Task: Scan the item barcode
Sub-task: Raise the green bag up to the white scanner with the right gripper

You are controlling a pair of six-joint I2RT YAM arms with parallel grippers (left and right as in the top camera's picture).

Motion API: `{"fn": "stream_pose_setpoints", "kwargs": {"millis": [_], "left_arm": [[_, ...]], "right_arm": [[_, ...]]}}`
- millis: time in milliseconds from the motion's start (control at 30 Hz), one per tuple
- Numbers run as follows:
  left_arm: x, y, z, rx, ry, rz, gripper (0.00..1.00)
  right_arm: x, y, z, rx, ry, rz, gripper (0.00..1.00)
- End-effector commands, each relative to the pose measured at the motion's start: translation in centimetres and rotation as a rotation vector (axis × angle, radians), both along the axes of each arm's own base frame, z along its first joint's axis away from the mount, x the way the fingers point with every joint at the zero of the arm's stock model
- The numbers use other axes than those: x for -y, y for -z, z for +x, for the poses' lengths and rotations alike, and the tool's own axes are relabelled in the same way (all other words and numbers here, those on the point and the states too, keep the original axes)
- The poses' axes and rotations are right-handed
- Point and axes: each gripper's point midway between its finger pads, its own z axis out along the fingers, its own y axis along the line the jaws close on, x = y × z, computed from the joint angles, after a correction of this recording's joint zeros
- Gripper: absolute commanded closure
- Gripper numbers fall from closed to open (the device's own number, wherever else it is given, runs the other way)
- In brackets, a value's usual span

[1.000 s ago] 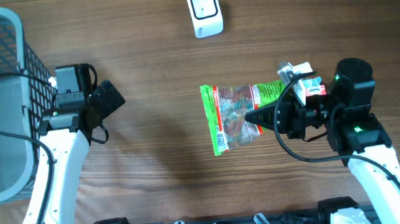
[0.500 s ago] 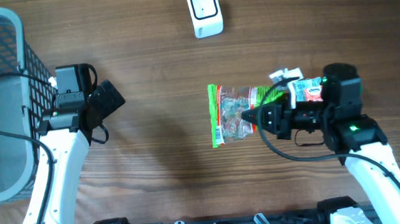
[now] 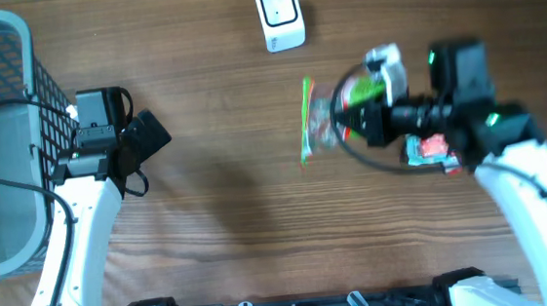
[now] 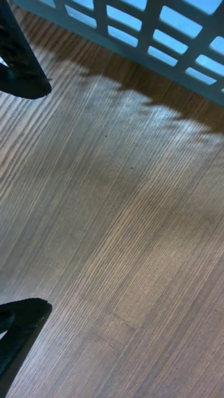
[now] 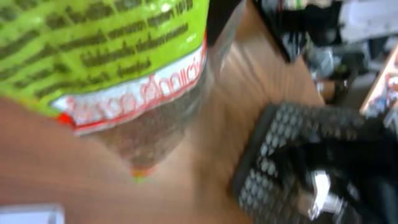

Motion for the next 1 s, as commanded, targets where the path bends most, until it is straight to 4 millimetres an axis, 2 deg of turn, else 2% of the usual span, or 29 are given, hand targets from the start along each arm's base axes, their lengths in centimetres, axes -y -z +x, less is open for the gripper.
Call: {"fn": "stream_pose_setpoints", "kwargs": {"millis": [0,200,300,500,600,667,967], "left_arm": [[-0.4,-0.4,0.1,0.012,-0.007,0.014,0.00],[-0.4,-0.4,0.1,0.012,-0.007,0.014,0.00],[-0.4,-0.4,0.1,0.012,-0.007,0.014,0.00],[-0.4,-0.4,0.1,0.012,-0.007,0.014,0.00],[-0.4,-0.4,0.1,0.012,-0.007,0.014,0.00],[-0.4,-0.4,0.1,0.012,-0.007,0.014,0.00],[-0.4,-0.4,0.1,0.012,-0.007,0.014,0.00]], "right_arm": [[-0.4,-3.8,2.7,0.112,-0.068,-0.168,0.96],[-0.8,-5.9,6.5,0.172,-0.079,-0.395,0.96],[-1.3,-5.8,8.6,0.231,-0.093,-0.467,0.96],[-1.5,-1.7,12.6,0.360,-0.203,-0.730,0.96],[-2.5,0.5,14.0,0.453,-0.365,-0.825,0.96],[-3.1,1.5,15.3,0.501,-0.410,-0.870,0.96],[-4.9,5.9,23.4,0.695,-0.404,-1.062,0.96]]}}
